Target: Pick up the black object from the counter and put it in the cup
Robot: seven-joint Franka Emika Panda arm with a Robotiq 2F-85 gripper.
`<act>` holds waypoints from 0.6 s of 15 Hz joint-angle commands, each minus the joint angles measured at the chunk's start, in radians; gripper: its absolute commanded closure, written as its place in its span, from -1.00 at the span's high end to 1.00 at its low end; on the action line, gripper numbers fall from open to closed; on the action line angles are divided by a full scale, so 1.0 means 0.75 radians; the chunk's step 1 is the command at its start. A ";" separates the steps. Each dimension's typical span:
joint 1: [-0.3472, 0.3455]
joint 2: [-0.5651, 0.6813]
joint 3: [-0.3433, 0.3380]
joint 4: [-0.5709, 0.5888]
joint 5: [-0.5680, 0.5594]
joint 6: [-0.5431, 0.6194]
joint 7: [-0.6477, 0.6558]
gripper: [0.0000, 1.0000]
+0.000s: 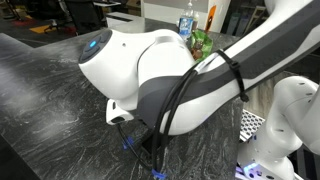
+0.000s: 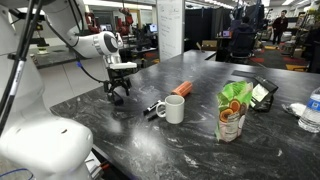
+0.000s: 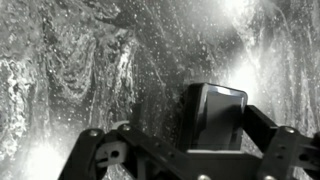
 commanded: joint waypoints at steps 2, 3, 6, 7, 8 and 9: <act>-0.024 0.045 0.019 0.067 0.117 -0.061 0.021 1.00; -0.026 0.040 0.018 0.069 0.127 -0.072 0.033 1.00; -0.027 0.031 0.018 0.080 0.123 -0.098 0.094 1.00; -0.027 0.033 0.019 0.086 0.123 -0.102 0.113 1.00; -0.025 0.036 0.021 0.092 0.119 -0.090 0.140 1.00; -0.022 0.054 0.025 0.104 0.107 -0.071 0.172 1.00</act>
